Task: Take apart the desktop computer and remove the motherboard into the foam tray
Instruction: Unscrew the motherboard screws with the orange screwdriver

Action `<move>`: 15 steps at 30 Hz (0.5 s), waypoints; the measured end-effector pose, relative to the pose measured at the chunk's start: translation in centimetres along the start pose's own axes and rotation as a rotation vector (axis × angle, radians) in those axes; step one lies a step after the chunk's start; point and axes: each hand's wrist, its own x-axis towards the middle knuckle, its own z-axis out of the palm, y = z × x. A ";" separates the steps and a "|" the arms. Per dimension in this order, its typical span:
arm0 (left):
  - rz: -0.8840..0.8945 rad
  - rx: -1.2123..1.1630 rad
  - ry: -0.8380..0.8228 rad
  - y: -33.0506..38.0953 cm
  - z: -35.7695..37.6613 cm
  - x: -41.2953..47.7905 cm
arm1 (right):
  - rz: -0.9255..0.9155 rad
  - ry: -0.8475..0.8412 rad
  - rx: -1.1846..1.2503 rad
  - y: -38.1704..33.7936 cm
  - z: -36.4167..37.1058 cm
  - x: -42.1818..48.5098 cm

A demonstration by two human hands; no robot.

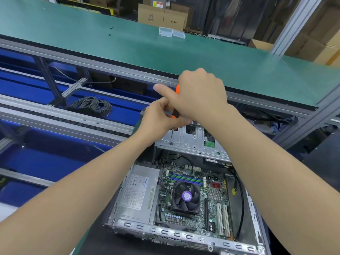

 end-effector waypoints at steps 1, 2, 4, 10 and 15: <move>0.003 0.015 0.032 0.1 0.3 0.0 | 0.012 -0.021 0.018 0.0 -0.1 0.2; 0.003 0.034 0.048 0.1 0.6 0.1 | 0.023 -0.055 0.052 0.0 -0.1 0.4; -0.001 0.055 0.006 -0.1 0.6 0.3 | 0.030 -0.140 0.118 0.3 0.0 0.7; 0.038 -0.170 -0.434 -1.0 -2.6 0.2 | -0.216 -0.317 0.224 2.3 -1.6 0.9; -0.027 -0.209 -0.585 -1.4 -3.6 0.9 | -0.318 -0.416 0.175 2.5 -3.7 1.2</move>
